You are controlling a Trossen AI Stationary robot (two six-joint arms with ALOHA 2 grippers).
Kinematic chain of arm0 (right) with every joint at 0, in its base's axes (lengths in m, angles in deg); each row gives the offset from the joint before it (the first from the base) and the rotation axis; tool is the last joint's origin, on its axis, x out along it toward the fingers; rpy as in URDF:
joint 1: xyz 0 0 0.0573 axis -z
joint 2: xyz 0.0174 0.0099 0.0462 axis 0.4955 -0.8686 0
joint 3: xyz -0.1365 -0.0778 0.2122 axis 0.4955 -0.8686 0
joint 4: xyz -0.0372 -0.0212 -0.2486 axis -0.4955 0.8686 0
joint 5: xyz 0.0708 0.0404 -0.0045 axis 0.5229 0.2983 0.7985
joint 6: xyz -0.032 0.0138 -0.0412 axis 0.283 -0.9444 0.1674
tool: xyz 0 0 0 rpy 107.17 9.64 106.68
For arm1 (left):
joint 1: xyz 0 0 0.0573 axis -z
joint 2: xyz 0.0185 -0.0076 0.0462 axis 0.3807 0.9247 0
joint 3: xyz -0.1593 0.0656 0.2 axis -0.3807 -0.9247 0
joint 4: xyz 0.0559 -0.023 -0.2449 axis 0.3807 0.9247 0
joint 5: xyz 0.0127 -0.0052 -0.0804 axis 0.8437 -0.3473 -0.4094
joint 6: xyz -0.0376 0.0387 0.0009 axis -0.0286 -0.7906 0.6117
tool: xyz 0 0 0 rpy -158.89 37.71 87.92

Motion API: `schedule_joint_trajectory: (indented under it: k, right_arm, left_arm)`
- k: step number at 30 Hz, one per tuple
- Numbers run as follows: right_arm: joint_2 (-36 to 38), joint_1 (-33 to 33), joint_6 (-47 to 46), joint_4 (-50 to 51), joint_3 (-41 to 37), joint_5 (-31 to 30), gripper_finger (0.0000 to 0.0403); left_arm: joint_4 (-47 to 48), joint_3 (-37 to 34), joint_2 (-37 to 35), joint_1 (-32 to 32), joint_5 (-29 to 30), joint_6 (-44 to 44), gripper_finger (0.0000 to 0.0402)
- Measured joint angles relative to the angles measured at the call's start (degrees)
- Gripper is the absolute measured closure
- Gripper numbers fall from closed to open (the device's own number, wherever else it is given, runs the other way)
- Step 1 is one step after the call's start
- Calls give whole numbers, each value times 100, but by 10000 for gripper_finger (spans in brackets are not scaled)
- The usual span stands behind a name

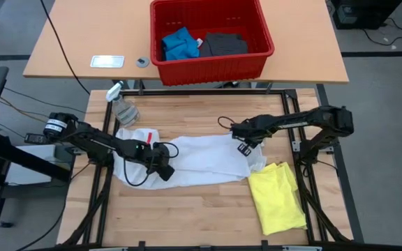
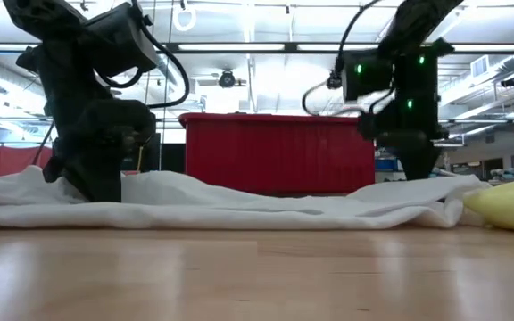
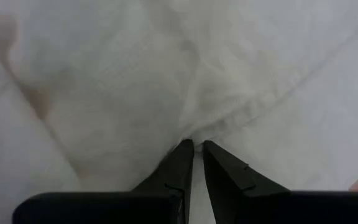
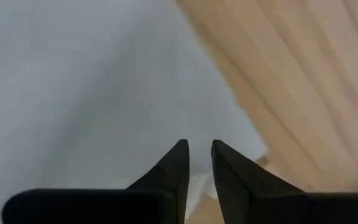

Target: Fold Laundry from Bin

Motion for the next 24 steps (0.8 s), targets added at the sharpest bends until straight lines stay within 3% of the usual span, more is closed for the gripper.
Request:
schedule_joint_trajectory:
  k: [5, 11, 18, 24]
  right_arm:
    - [379, 9, 716, -325, -49, 747, 325]
    - [271, 202, 1026, -982, -812, 766, 333]
    - [698, 557, 121, -938, -1153, 759, 361]
    - [1695, 906, -763, -898, -1043, 1186, 326]
  left_arm:
    - [-234, -7, 11, -36, 81, 357, 352]
    - [447, 13, -4, -179, 120, 438, 352]
    - [589, 11, -7, -199, 125, 463, 352]
    - [531, 4, -4, -199, 120, 540, 352]
